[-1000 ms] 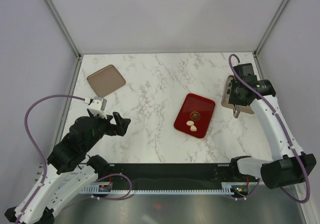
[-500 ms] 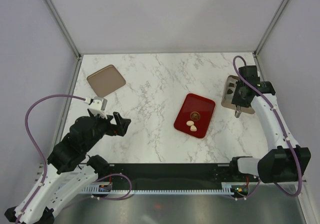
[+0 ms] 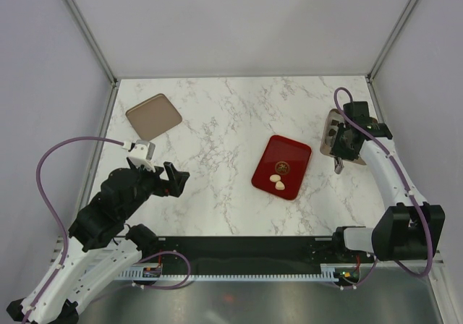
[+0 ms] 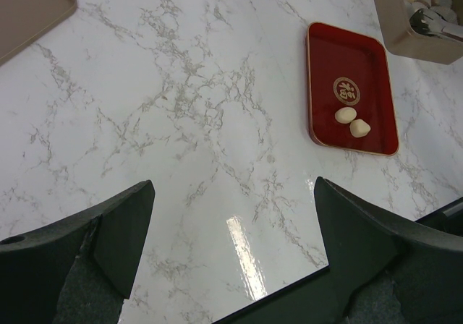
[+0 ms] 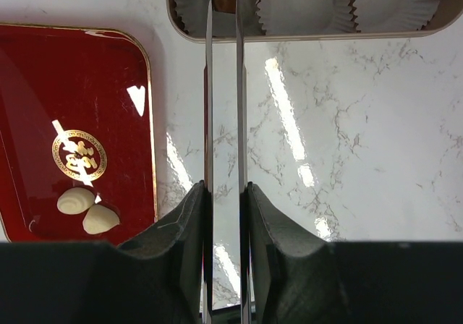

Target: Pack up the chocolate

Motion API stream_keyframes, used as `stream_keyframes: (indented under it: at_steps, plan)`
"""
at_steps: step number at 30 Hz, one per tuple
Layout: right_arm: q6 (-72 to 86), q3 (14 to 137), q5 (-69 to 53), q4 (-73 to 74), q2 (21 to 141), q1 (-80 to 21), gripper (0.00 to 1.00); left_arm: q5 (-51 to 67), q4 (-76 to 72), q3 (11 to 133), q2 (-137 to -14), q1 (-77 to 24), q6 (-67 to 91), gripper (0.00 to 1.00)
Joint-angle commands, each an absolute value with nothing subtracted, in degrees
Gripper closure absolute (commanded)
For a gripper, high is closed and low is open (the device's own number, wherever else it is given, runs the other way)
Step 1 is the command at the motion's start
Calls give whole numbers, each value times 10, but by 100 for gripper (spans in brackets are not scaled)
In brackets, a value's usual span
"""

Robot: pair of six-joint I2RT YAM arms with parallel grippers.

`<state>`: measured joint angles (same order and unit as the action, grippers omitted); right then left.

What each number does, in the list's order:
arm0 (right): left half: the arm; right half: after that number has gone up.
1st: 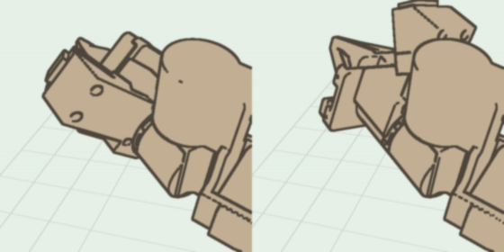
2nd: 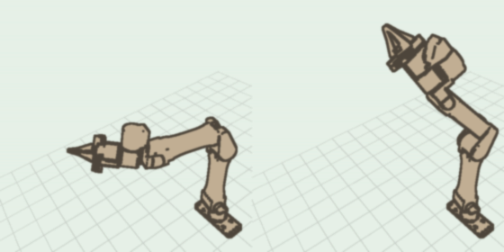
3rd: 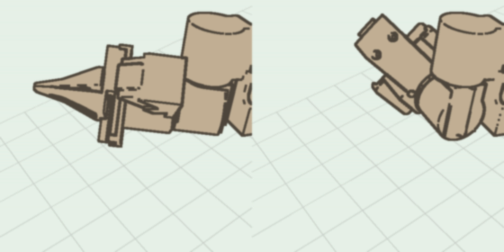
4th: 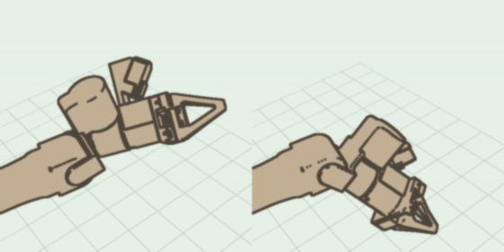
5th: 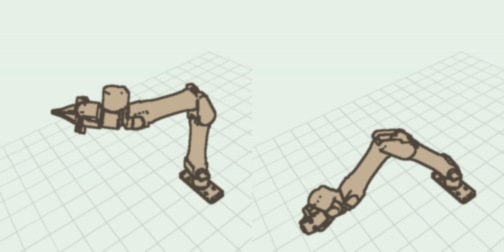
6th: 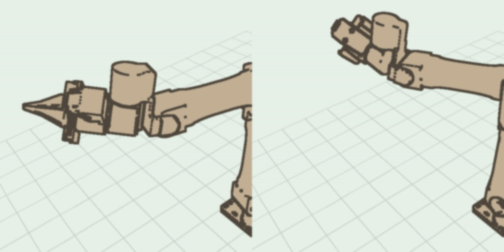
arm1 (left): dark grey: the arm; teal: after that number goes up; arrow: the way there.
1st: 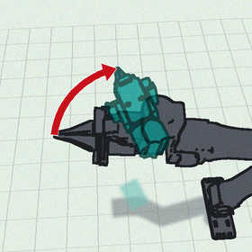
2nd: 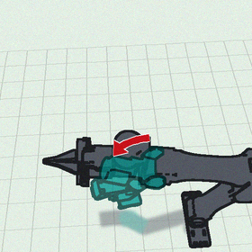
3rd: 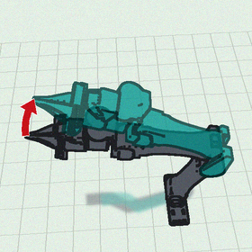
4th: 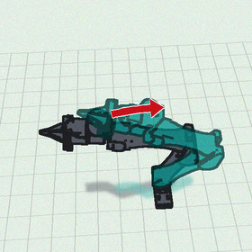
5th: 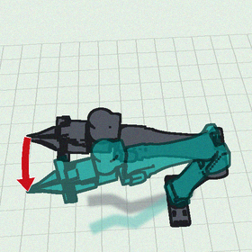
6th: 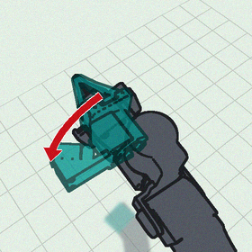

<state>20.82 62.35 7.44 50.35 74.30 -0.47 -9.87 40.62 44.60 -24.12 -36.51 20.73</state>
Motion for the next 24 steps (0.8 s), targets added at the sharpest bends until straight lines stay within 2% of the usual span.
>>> stream_keyframes:
  at_steps: [1, 24]
  plan:
    - [213, 624, 68, 475, 741, -4, 72, -92, 396, 447, -248, -368, 216, 0]
    - [218, 624, 81, 493, 723, 11, 61, -94, 396, 448, -249, -368, 216, 0]
